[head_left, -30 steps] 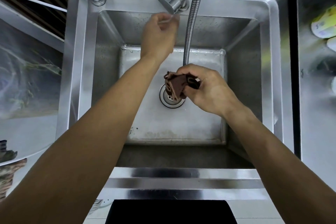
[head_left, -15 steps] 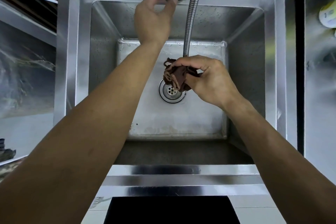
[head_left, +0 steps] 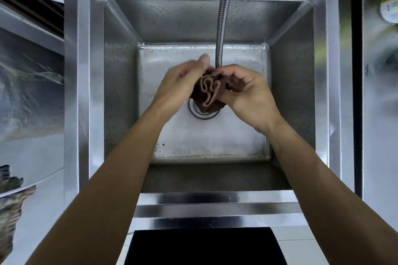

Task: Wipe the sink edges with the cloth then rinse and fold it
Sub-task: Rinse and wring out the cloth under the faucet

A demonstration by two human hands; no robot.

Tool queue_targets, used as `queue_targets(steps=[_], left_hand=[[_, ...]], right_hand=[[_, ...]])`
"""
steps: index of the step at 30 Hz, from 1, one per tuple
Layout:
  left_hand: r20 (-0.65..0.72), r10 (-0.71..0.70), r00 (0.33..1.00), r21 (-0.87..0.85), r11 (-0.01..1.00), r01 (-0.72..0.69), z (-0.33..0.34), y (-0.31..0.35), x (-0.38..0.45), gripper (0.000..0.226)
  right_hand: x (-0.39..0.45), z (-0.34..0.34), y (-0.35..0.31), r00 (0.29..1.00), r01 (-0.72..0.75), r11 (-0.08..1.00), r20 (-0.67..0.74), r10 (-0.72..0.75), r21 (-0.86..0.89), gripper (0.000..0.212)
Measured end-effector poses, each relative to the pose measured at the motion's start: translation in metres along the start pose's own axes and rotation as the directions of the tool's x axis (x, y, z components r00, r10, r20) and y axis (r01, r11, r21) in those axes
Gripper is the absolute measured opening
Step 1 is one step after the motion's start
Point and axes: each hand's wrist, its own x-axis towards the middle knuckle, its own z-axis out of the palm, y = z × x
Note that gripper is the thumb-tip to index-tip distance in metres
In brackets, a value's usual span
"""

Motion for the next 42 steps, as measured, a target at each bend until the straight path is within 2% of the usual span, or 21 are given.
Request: queue_targets(steps=[4,5,7,9,11,13,16,19,21,23,25,26,29,31,32,34,37,39,42], left_hand=[[0.287,-0.105,0.952,-0.039,0.992,0.121,-0.012,-0.021,-0.019,0.028],[0.370,-0.154,0.916,-0.060,0.980,0.189,-0.016,-0.024,-0.019,0.031],[0.524,-0.275,0.806,-0.055,0.934,0.354,-0.023,-0.025,-0.019,0.051],[0.583,-0.426,0.692,-0.015,0.846,0.533,-0.025,-0.026,-0.017,0.074],[0.588,-0.534,0.607,0.009,0.755,0.655,-0.024,-0.035,-0.012,0.071],[0.661,-0.526,0.535,0.066,0.751,0.656,-0.024,-0.047,-0.009,0.054],[0.827,-0.426,0.366,0.095,0.748,0.657,-0.025,-0.061,-0.006,0.055],[0.877,-0.401,0.263,0.158,0.759,0.632,-0.025,-0.062,0.002,0.053],[0.871,-0.442,0.217,0.249,0.775,0.581,-0.021,-0.058,0.005,0.044],[0.798,-0.545,0.256,0.379,0.785,0.491,-0.013,-0.049,0.008,0.028],[0.701,-0.608,0.373,0.514,0.793,0.326,-0.005,-0.042,0.008,0.017],[0.664,-0.600,0.446,0.552,0.796,0.249,-0.002,-0.041,0.008,0.016],[0.587,-0.490,0.644,0.597,0.800,0.064,0.003,-0.041,0.003,0.027],[0.564,-0.390,0.728,0.622,0.780,-0.064,0.006,-0.039,-0.003,0.038],[0.564,-0.350,0.748,0.605,0.791,-0.086,0.007,-0.038,-0.007,0.044],[0.577,-0.322,0.750,0.526,0.849,-0.040,0.005,-0.037,-0.010,0.051],[0.563,-0.324,0.760,0.405,0.910,0.088,-0.005,-0.041,-0.014,0.044],[0.511,-0.332,0.793,0.280,0.936,0.212,-0.016,-0.048,-0.017,0.037],[0.389,-0.419,0.820,0.172,0.908,0.382,-0.037,-0.062,-0.022,0.042]], right_hand=[[-0.013,-0.004,0.009,0.985,-0.156,0.978,0.101,0.142,0.141,0.032],[-0.017,-0.004,0.012,0.977,-0.187,0.971,0.128,0.168,0.152,0.034],[-0.025,-0.004,0.019,0.966,-0.231,0.960,0.154,0.207,0.158,0.040],[-0.032,-0.003,0.025,0.962,-0.244,0.955,0.166,0.217,0.166,0.043],[-0.038,0.000,0.031,0.971,-0.195,0.971,0.168,0.171,0.137,0.048],[-0.041,0.004,0.036,0.984,-0.126,0.985,0.143,0.109,0.114,0.050],[-0.041,0.005,0.044,0.994,-0.016,0.999,0.107,0.011,0.050,0.050],[-0.043,0.007,0.049,0.989,0.105,0.989,0.114,-0.093,-0.101,0.048],[-0.047,0.009,0.050,0.979,0.160,0.972,0.150,-0.134,-0.174,0.044],[-0.052,0.007,0.048,0.974,0.126,0.962,0.214,-0.073,-0.244,0.039],[-0.053,-0.002,0.042,0.961,-0.050,0.955,0.247,0.126,-0.292,0.041],[-0.052,-0.009,0.040,0.941,-0.180,0.956,0.243,0.236,-0.232,0.045],[-0.046,-0.033,0.040,0.844,-0.502,0.865,0.226,0.486,0.014,0.046],[-0.044,-0.041,0.046,0.750,-0.619,0.785,0.272,0.602,-0.029,0.047],[-0.044,-0.042,0.049,0.707,-0.651,0.756,0.307,0.637,-0.070,0.051],[-0.044,-0.039,0.053,0.673,-0.667,0.738,0.340,0.656,-0.104,0.051],[-0.043,-0.035,0.044,0.742,-0.576,0.793,0.279,0.609,-0.198,0.023],[-0.043,-0.037,0.032,0.788,-0.454,0.784,0.221,0.575,-0.423,0.012],[-0.050,-0.038,0.002,0.843,-0.260,0.647,0.159,0.515,-0.717,0.015]])
